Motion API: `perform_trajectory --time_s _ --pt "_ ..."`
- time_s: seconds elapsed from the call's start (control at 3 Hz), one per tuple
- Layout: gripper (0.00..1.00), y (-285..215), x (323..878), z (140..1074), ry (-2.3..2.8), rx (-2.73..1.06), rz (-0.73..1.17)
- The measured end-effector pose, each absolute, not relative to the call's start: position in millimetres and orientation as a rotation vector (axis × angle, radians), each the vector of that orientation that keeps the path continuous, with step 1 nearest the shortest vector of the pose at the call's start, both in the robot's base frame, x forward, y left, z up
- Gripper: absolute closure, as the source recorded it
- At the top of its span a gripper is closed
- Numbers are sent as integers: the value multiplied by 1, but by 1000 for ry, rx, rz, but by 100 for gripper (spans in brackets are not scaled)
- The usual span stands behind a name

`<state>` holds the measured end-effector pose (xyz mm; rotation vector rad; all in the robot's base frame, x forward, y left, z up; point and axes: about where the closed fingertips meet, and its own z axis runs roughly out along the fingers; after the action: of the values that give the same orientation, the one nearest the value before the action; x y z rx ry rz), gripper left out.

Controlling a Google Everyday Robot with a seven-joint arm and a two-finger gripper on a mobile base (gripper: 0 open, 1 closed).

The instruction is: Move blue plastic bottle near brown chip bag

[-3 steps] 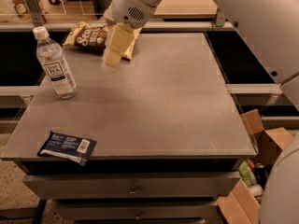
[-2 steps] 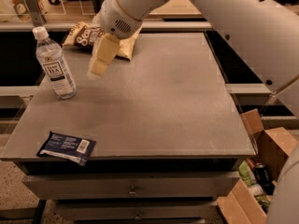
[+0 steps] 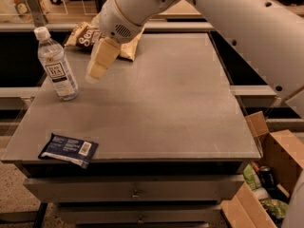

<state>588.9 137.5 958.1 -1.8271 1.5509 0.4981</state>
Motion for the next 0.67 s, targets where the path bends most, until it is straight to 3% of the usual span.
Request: perform_trajectory --time_s 0.67 --pt "0 178 575 916 1462 -1708 636"
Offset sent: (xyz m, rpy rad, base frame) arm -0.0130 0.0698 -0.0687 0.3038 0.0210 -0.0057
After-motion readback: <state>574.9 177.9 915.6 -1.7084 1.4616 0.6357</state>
